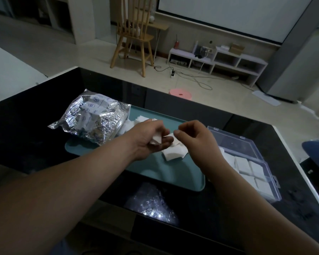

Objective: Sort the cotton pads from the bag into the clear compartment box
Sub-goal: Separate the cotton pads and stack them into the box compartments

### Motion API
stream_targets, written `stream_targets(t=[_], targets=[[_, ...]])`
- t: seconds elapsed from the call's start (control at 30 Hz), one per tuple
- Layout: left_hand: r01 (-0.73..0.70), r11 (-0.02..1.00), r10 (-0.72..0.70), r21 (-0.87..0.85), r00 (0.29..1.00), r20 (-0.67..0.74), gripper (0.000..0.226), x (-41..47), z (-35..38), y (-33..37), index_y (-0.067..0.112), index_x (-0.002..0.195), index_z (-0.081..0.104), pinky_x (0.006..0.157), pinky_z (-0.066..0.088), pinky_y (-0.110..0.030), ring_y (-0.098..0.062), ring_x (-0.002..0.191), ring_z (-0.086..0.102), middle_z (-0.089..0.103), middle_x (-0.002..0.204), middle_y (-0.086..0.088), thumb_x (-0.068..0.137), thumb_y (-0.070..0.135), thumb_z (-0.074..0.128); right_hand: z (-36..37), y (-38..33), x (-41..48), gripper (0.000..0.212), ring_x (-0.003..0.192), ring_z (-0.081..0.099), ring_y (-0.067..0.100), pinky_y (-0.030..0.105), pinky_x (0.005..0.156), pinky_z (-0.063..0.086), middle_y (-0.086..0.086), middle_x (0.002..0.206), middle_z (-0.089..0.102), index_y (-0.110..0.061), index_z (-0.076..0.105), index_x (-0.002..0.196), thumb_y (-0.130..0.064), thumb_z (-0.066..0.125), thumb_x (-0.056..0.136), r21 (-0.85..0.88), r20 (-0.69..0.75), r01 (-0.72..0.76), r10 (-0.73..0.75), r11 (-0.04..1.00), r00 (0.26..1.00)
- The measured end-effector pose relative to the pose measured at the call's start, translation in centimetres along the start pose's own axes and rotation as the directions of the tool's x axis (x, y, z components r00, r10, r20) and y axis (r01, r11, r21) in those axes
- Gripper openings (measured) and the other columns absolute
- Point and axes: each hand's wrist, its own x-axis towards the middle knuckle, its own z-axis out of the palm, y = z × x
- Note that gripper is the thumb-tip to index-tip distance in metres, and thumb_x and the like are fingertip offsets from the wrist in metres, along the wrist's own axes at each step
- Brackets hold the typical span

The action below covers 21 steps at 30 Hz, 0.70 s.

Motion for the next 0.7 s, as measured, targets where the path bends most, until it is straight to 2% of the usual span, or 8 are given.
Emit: stream_targets(t=[0.1, 0.17, 0.27, 0.33, 0.4, 0.5, 0.6, 0.7], targets=[[0.096, 0.993, -0.105, 0.062, 0.98, 0.167, 0.014, -0.6, 0.4, -0.2, 0.017, 0.094, 0.062, 0.063, 0.061, -0.032, -0.012, 0.058, 0.058, 0.054, 0.074, -0.004, 0.1, 0.03, 0.062, -0.6, -0.6, -0.5, 0.032, 0.106, 0.059, -0.005, 0.017, 0.087, 0.047, -0.015, 0.112, 0.067, -0.026, 0.063, 0.108, -0.04, 0.082, 0.086, -0.147, 0.164, 0.144, -0.119, 0.979, 0.979], [0.156, 0.981, -0.186, 0.118, 0.93, 0.316, 0.03, -0.9, 0.7, -0.3, 0.021, 0.086, 0.063, 0.061, 0.057, -0.03, -0.012, 0.059, 0.056, 0.05, 0.078, -0.002, 0.1, 0.047, 0.059, -0.8, -0.8, -0.8, 0.04, 0.093, 0.061, -0.003, 0.01, 0.076, 0.046, -0.009, 0.107, 0.068, -0.02, 0.06, 0.104, -0.033, 0.089, 0.08, -0.163, 0.266, 0.178, -0.13, 0.97, 0.955], [0.163, 0.981, -0.195, 0.109, 0.871, 0.45, 0.038, -0.9, 0.9, -0.5, 0.014, 0.107, 0.06, 0.073, 0.057, -0.03, -0.012, 0.072, 0.062, 0.053, 0.091, -0.005, 0.1, 0.051, 0.057, -1.3, -0.7, -0.9, 0.042, 0.077, 0.062, -0.001, 0.013, 0.067, 0.05, 0.003, 0.097, 0.07, -0.009, 0.055, 0.1, -0.017, 0.091, 0.079, -0.106, 0.317, 0.152, -0.112, 0.983, 0.942], [0.146, 0.985, -0.173, 0.092, 0.868, 0.466, 0.047, -0.8, 0.8, -0.8, 0.014, 0.128, 0.056, 0.089, 0.058, -0.036, -0.017, 0.094, 0.067, 0.053, 0.107, -0.011, 0.099, 0.051, 0.059, -2.1, -0.5, -1.0, 0.04, 0.08, 0.066, -0.004, 0.012, 0.068, 0.052, 0.001, 0.096, 0.071, -0.004, 0.053, 0.099, -0.008, 0.088, 0.08, -0.005, 0.333, 0.1, -0.092, 0.995, 0.938], [0.118, 0.987, -0.153, 0.105, 0.88, 0.45, 0.06, -0.9, 0.6, -1.0, 0.006, 0.138, 0.057, 0.097, 0.057, -0.038, -0.021, 0.11, 0.063, 0.058, 0.114, -0.013, 0.096, 0.05, 0.063, -2.9, -0.3, -1.1, 0.041, 0.09, 0.071, 0.003, 0.011, 0.073, 0.051, -0.002, 0.096, 0.073, -0.003, 0.054, 0.101, -0.009, 0.088, 0.08, 0.016, 0.343, 0.095, -0.095, 0.995, 0.934], [0.128, 0.986, -0.162, 0.107, 0.879, 0.448, 0.055, -1.0, 0.9, -1.5, 0.008, 0.134, 0.063, 0.088, 0.06, -0.036, -0.023, 0.108, 0.064, 0.064, 0.119, -0.018, 0.095, 0.047, 0.062, -3.7, 0.0, -1.6, 0.042, 0.103, 0.069, 0.018, 0.011, 0.078, 0.052, 0.001, 0.101, 0.074, -0.001, 0.055, 0.104, -0.014, 0.088, 0.082, 0.018, 0.356, 0.11, -0.109, 0.994, 0.928], [0.135, 0.985, -0.173, 0.111, 0.849, 0.499, 0.051, -1.2, 1.8, -2.0, 0.012, 0.135, 0.061, 0.094, 0.059, -0.039, -0.026, 0.116, 0.061, 0.061, 0.128, -0.015, 0.101, 0.049, 0.054, -4.0, 0.4, -1.8, 0.037, 0.107, 0.069, 0.022, 0.012, 0.082, 0.054, 0.015, 0.11, 0.07, -0.002, 0.053, 0.096, -0.013, 0.086, 0.084, 0.03, 0.345, 0.135, -0.137, 0.99, 0.929], [0.156, 0.982, -0.189, 0.107, 0.841, 0.507, 0.055, -1.2, 2.7, -2.7, 0.011, 0.147, 0.049, 0.089, 0.061, -0.039, -0.019, 0.105, 0.068, 0.057, 0.132, -0.008, 0.104, 0.045, 0.05, -4.6, 1.3, -2.0, 0.037, 0.109, 0.07, 0.027, 0.035, 0.091, 0.061, 0.014, 0.113, 0.069, -0.004, 0.051, 0.092, -0.01, 0.086, 0.085, 0.038, 0.357, 0.145, -0.149, 0.989, 0.922]])
